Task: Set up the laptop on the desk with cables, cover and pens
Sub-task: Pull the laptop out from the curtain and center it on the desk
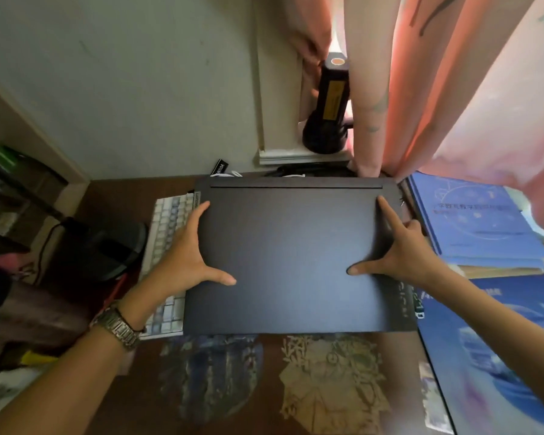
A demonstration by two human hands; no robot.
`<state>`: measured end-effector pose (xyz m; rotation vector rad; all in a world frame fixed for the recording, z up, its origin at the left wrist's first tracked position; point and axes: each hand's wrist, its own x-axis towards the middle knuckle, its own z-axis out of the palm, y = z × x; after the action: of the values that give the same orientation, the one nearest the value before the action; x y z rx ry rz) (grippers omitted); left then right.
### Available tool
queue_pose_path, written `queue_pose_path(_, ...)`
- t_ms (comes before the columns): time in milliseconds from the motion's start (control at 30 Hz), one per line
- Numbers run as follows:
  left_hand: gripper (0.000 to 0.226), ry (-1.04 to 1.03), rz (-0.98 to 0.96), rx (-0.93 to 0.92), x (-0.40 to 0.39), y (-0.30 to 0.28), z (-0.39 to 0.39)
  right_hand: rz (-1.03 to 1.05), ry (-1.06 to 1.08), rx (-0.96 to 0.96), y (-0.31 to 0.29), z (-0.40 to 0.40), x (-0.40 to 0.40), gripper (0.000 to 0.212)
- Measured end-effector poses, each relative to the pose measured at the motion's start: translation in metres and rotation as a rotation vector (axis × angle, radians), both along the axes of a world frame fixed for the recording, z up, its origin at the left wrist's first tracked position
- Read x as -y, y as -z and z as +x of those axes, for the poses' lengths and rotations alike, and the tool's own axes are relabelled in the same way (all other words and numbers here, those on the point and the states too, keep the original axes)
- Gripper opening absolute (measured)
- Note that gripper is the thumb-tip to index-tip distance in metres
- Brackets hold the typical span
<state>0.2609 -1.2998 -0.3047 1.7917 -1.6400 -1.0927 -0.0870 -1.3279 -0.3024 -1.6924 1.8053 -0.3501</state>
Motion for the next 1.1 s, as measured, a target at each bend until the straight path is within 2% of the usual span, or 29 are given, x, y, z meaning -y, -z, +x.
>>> queue_pose_path(133,0.136,-0.042,-0.027,-0.015,0.0,0.016,0.002,-0.009,-0.007,-0.056,0.009,0.006,0.002,0.145)
queue_pose_path(367,0.137,-0.105,-0.029,-0.039,-0.005,0.047,0.003,-0.042,-0.026,-0.015,0.028,0.005,0.004,0.143)
queue_pose_path(1100,0.133,-0.075,0.014,0.015,-0.007,0.054,0.008,-0.044,0.005,0.023,0.049,0.007,-0.008,0.141)
